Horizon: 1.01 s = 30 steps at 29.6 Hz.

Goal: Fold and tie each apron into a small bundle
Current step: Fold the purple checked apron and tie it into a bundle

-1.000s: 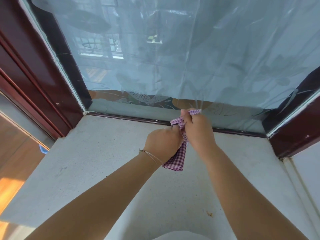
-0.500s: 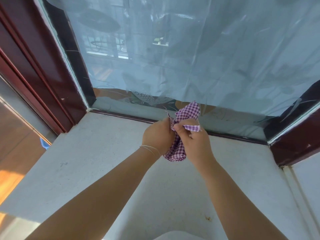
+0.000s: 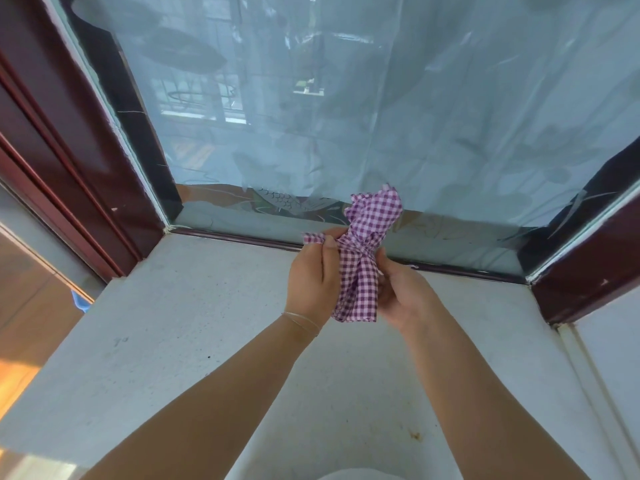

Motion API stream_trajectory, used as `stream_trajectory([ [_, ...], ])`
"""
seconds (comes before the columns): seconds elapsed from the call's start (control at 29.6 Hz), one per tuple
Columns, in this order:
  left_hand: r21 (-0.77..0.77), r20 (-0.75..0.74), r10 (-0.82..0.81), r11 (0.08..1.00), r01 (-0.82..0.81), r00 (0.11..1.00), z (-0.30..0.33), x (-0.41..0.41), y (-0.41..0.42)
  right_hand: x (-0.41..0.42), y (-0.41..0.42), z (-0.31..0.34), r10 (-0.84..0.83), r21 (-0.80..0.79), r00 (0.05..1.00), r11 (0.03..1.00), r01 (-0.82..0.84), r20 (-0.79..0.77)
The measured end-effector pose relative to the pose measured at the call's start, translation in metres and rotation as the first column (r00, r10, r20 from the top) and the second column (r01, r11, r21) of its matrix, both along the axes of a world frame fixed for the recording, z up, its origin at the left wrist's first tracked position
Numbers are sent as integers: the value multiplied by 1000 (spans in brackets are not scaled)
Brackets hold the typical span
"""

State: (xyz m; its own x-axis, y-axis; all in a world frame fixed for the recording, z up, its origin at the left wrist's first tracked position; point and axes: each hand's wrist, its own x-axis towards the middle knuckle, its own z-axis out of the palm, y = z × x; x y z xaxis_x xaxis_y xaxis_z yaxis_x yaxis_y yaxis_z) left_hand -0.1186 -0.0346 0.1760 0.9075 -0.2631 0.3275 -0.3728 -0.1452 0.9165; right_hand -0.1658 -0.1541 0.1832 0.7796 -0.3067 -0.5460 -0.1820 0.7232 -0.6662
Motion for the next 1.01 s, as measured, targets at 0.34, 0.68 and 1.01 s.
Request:
stream_trajectory([
  [0.34, -246, -383, -318, 940, 236, 867, 23, 14, 12, 2, -18, -11, 43, -21, 930, 999, -37, 366],
  [0.68, -35, -375, -238, 969, 243, 896, 21, 43, 34, -8, -24, -5, 244, -613, 866, 785, 88, 437],
  [1.01, -17, -650, -288, 931, 365, 703, -23, 73, 46, -9, -33, -66, 677, -905, 736, -310, 291, 4],
])
